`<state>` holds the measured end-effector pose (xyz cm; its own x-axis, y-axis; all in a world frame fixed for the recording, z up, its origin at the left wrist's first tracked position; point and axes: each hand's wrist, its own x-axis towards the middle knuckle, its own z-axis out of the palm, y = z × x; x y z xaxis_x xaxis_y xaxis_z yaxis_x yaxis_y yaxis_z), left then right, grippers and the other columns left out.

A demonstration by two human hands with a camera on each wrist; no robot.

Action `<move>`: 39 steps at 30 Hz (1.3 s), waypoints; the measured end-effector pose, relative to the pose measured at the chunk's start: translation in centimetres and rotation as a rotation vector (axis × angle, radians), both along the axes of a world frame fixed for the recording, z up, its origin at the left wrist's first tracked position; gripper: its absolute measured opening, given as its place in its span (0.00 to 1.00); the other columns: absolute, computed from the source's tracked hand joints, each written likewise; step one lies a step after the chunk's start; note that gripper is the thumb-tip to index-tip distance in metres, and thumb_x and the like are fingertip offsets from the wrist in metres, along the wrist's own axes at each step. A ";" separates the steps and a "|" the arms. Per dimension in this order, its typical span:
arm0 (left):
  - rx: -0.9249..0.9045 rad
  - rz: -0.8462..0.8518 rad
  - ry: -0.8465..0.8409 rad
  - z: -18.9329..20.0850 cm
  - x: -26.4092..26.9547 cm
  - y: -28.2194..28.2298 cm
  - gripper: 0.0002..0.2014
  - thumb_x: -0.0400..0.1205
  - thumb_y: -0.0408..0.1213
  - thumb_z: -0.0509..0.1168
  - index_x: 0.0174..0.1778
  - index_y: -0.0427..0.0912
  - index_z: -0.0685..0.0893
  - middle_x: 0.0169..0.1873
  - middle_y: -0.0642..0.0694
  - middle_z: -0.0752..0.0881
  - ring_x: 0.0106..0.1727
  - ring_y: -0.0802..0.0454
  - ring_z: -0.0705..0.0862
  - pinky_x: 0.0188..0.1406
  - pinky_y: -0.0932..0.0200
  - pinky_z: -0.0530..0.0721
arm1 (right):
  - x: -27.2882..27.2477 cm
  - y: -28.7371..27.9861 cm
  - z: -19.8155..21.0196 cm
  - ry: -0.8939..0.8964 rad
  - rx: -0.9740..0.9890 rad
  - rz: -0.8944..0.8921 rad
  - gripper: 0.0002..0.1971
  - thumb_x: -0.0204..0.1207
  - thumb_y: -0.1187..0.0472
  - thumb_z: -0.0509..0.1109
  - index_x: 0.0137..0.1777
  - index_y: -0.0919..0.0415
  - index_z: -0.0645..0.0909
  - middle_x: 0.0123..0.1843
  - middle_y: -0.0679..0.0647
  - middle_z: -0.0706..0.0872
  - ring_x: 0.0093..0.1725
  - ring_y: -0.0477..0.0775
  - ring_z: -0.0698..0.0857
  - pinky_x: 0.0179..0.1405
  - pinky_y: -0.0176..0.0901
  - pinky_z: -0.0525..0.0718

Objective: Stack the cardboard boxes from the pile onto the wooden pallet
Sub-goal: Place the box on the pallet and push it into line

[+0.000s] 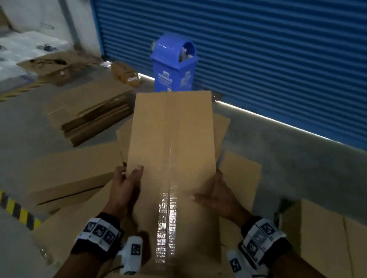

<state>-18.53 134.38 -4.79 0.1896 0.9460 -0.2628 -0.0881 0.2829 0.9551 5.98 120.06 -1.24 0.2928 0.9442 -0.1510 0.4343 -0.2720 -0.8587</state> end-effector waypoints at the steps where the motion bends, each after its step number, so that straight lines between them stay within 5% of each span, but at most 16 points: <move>1: 0.031 -0.025 0.012 0.2 -0.3 -0.1 0.19 0.76 0.54 0.76 0.53 0.51 0.77 0.53 0.38 0.88 0.52 0.42 0.86 0.54 0.40 0.84 | -1.3 -1.1 0.5 -0.008 0.002 -0.070 0.47 0.65 0.52 0.86 0.76 0.56 0.57 0.69 0.49 0.75 0.66 0.47 0.76 0.63 0.34 0.74; 3: 0.093 -0.085 0.045 0.4 -0.6 -0.6 0.18 0.74 0.55 0.75 0.51 0.53 0.76 0.50 0.43 0.88 0.51 0.45 0.85 0.54 0.41 0.84 | -3.1 -3.1 1.2 0.001 0.023 -0.228 0.45 0.63 0.50 0.86 0.71 0.55 0.59 0.66 0.50 0.78 0.64 0.50 0.79 0.57 0.35 0.77; 6: 0.143 -0.163 0.057 1.5 0.4 -2.8 0.15 0.83 0.44 0.72 0.60 0.48 0.75 0.56 0.48 0.86 0.60 0.47 0.85 0.66 0.44 0.82 | -4.6 -6.8 1.7 0.021 0.088 -0.463 0.44 0.64 0.51 0.86 0.73 0.56 0.61 0.64 0.48 0.78 0.64 0.50 0.80 0.51 0.31 0.78; 10: 0.226 -0.346 0.015 3.5 2.7 -7.7 0.25 0.81 0.44 0.75 0.72 0.49 0.76 0.60 0.54 0.88 0.61 0.56 0.87 0.62 0.54 0.83 | -5.1 -13.2 2.4 -0.032 0.146 -0.641 0.44 0.65 0.50 0.85 0.73 0.52 0.59 0.68 0.49 0.74 0.68 0.51 0.77 0.60 0.42 0.78; 13: 0.285 -0.483 -0.022 4.6 4.4 -12.3 0.23 0.78 0.43 0.77 0.69 0.56 0.79 0.60 0.55 0.89 0.58 0.61 0.88 0.58 0.54 0.87 | -5.2 -18.7 3.1 -0.119 0.302 -0.718 0.48 0.64 0.50 0.86 0.75 0.39 0.56 0.69 0.40 0.72 0.68 0.41 0.76 0.63 0.40 0.79; 15: 0.297 -0.546 -0.048 5.0 5.4 -15.5 0.25 0.77 0.45 0.77 0.69 0.58 0.78 0.62 0.54 0.87 0.61 0.58 0.87 0.58 0.52 0.87 | -5.5 -22.8 3.7 -0.181 0.343 -0.775 0.48 0.64 0.44 0.84 0.79 0.40 0.57 0.70 0.38 0.73 0.69 0.39 0.75 0.65 0.42 0.78; 18: 0.327 -0.632 -0.040 5.8 7.2 -21.7 0.34 0.74 0.54 0.79 0.76 0.54 0.75 0.68 0.53 0.84 0.67 0.53 0.84 0.63 0.45 0.86 | -5.9 -30.1 3.9 -0.176 0.365 -0.889 0.48 0.64 0.37 0.80 0.79 0.41 0.58 0.73 0.44 0.75 0.70 0.46 0.77 0.69 0.54 0.80; 21: 0.376 -0.695 -0.068 6.6 8.8 -29.1 0.31 0.78 0.46 0.77 0.76 0.53 0.74 0.65 0.56 0.85 0.62 0.61 0.85 0.60 0.55 0.86 | -6.6 -38.4 4.0 -0.132 0.382 -0.991 0.44 0.69 0.42 0.81 0.78 0.37 0.57 0.74 0.43 0.75 0.71 0.46 0.78 0.72 0.58 0.80; 26: 0.403 -0.898 -0.084 5.9 9.5 -46.3 0.29 0.80 0.41 0.75 0.76 0.46 0.74 0.65 0.53 0.85 0.59 0.65 0.86 0.50 0.69 0.86 | -10.8 -56.6 4.1 -0.062 0.370 -1.233 0.45 0.70 0.44 0.81 0.80 0.47 0.56 0.70 0.41 0.74 0.70 0.49 0.77 0.67 0.53 0.80; 29: 0.360 -0.982 -0.101 5.1 9.4 -55.1 0.27 0.81 0.42 0.74 0.75 0.45 0.74 0.65 0.49 0.85 0.61 0.60 0.86 0.56 0.62 0.86 | -13.6 -65.7 3.9 -0.101 0.310 -1.341 0.46 0.69 0.44 0.81 0.81 0.51 0.57 0.72 0.45 0.74 0.69 0.49 0.76 0.66 0.50 0.79; 31: 0.327 -1.026 -0.110 5.1 9.3 -60.3 0.28 0.81 0.44 0.74 0.76 0.46 0.73 0.65 0.50 0.85 0.62 0.56 0.85 0.59 0.56 0.84 | -14.9 -70.7 4.1 -0.131 0.301 -1.380 0.45 0.70 0.46 0.81 0.81 0.53 0.58 0.71 0.45 0.74 0.67 0.47 0.76 0.66 0.48 0.78; 36: 0.311 -1.094 -0.110 4.2 11.3 -70.5 0.25 0.83 0.40 0.73 0.74 0.44 0.72 0.60 0.59 0.83 0.55 0.72 0.83 0.51 0.70 0.80 | -15.1 -80.6 3.9 -0.210 0.316 -1.468 0.43 0.71 0.49 0.82 0.80 0.53 0.61 0.69 0.43 0.76 0.67 0.48 0.79 0.68 0.51 0.80; 39: 0.280 -1.145 -0.079 3.2 13.9 -74.9 0.28 0.83 0.42 0.72 0.78 0.46 0.69 0.63 0.58 0.82 0.61 0.64 0.83 0.53 0.70 0.81 | -13.4 -84.8 3.1 -0.220 0.318 -1.506 0.42 0.72 0.48 0.81 0.80 0.53 0.61 0.71 0.45 0.77 0.69 0.48 0.79 0.70 0.54 0.81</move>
